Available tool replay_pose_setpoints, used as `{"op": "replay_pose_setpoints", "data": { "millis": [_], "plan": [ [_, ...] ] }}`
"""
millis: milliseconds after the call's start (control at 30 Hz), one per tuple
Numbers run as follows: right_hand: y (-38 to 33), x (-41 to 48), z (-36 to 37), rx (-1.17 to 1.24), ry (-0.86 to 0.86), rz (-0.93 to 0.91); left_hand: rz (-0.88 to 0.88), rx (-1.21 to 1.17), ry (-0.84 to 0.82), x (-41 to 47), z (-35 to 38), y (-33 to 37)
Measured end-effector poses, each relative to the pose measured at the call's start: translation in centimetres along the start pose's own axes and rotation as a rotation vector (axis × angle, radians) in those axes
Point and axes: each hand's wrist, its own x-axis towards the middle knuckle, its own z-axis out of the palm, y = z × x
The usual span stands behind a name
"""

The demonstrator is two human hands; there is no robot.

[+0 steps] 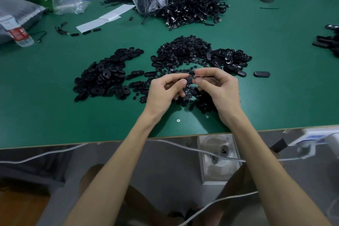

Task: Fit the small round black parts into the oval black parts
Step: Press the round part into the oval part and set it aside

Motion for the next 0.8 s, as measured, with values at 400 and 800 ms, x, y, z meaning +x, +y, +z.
{"op": "replay_pose_setpoints", "data": {
  "millis": [400, 800],
  "plan": [
    [0.15, -0.08, 0.04, -0.045, 0.053, 0.007, -0.006, -0.013, -0.003, -0.03, 0.08, 0.13],
    [0.32, -0.05, -0.06, -0.103, 0.028, 0.02, -0.028, -0.009, 0.03, -0.19, 0.29, 0.4]
  ]
}}
